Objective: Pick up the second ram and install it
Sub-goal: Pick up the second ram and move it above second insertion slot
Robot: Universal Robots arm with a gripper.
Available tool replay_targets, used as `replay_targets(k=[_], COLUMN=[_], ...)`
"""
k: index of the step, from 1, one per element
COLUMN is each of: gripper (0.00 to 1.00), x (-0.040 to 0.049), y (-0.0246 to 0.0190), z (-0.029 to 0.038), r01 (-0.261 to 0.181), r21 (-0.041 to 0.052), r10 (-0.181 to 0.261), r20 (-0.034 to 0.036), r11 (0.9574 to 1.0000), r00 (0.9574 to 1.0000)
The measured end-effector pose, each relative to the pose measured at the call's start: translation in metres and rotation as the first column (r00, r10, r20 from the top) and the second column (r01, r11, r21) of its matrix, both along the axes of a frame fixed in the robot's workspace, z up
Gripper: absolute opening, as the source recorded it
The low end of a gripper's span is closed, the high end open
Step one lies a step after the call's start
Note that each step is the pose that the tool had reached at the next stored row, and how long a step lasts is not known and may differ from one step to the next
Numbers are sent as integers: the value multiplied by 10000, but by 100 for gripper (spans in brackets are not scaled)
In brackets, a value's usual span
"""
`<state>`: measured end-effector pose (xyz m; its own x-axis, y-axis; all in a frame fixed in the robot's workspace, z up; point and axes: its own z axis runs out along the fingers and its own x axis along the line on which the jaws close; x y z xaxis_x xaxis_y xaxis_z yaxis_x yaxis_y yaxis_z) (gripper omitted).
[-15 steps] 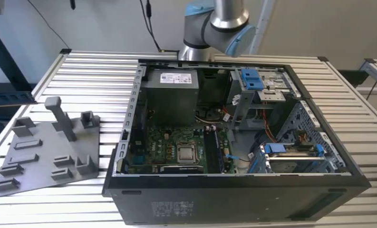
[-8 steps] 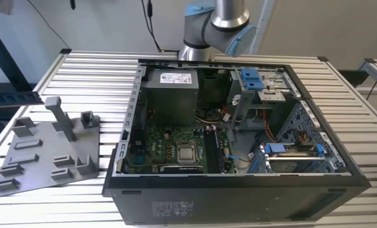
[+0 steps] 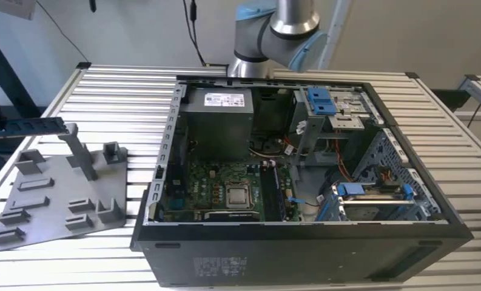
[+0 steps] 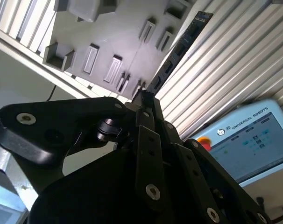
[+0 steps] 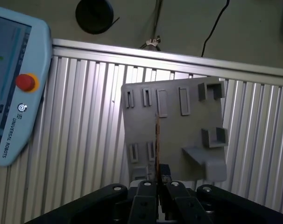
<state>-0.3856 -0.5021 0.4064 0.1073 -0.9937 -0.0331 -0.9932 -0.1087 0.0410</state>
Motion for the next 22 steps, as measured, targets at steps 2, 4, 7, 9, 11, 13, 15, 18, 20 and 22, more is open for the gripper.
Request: replay_targets(k=[2,4,7,9,11,13,15,18,20,22], gripper=[14,14,14,14,14,14,14,14,14,14], x=[43,92,168,218,273,338,405,494,548,590], y=[0,1,2,2,3,3,3,4,5,8], z=[0,0,0,0,0,0,0,0,-1,0], r01=[0,-1,-1,-1,-1,0,0,-1,17,81], r21=[-7,-14,-26,-32,-38,-43,-50,-55,-54,-57], r10=[0,1,1,1,1,0,0,1,-17,-81], r20=[1,1,-1,0,0,0,-1,0,1,0], r11=[10000,10000,10000,10000,10000,10000,10000,10000,10000,10000], r00=[10000,10000,10000,10000,10000,10000,10000,10000,10000,10000])
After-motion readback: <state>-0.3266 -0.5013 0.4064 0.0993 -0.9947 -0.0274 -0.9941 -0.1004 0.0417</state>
